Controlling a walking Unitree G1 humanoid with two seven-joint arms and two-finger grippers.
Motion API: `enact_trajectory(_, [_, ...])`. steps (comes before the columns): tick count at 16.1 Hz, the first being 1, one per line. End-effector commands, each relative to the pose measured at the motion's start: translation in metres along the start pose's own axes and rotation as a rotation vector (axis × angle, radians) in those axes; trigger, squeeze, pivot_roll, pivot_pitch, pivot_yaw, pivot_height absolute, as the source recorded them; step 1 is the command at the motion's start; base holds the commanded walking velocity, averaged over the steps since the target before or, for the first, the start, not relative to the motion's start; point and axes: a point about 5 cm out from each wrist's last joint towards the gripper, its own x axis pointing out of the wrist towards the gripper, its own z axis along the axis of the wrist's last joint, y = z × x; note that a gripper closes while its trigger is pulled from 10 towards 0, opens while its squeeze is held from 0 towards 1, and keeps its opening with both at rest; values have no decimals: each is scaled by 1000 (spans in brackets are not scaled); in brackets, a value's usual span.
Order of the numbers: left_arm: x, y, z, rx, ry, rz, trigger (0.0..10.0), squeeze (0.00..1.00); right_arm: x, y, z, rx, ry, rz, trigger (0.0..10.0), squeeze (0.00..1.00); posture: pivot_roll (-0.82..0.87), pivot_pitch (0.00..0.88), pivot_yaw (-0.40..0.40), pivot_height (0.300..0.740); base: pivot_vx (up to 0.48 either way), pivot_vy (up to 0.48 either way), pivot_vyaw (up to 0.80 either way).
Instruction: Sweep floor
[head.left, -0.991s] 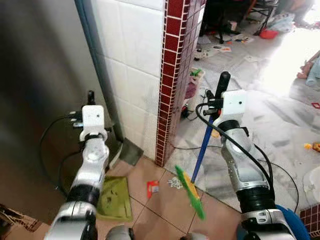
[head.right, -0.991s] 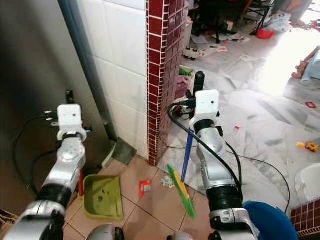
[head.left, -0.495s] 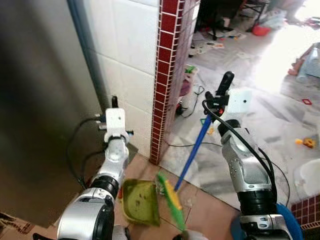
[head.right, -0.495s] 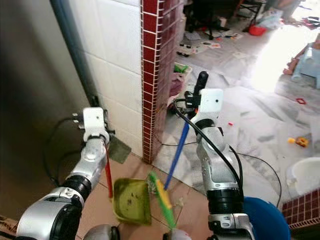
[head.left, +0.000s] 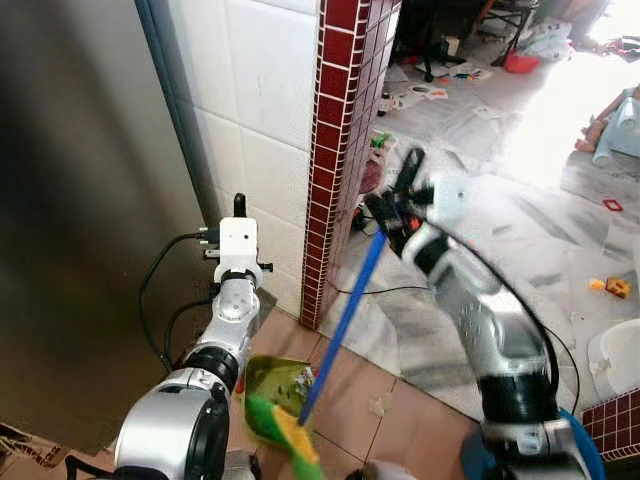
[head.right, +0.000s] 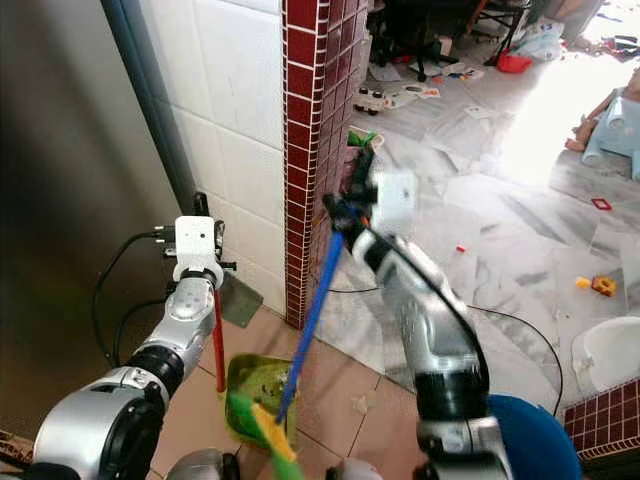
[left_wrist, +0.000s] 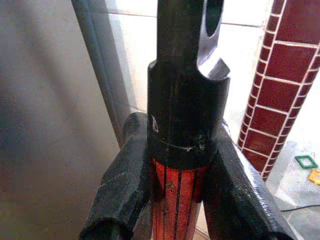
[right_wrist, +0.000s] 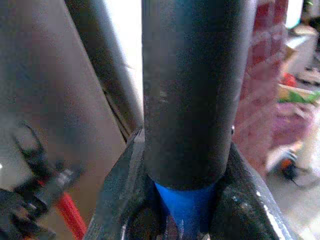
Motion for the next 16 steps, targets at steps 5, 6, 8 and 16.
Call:
enact_trajectory(5, [-4,-31,-6,-52,93,-217,10000,0,5,7,76,-420,-318,-10,10000,0,-211,0,-21,740,0,0,0])
enact_trajectory(6, [-8,-39,-9,-52,128,-276,10000,0,5,6,84,-486,-355,-37,10000,0,-205,0,-16,740,0,0,0])
enact_trajectory(8, [-9,-45,-8,-36,124,-322,10000,0,7,-4,81,-527,-346,-85,10000,0,-184,0,-10,740,0,0,0])
enact_trajectory(16, [6,-27,41,-57,-102,-272,10000,0,1,-27,26,-637,-197,-216,10000,0,-131,0,5,740,0,0,0])
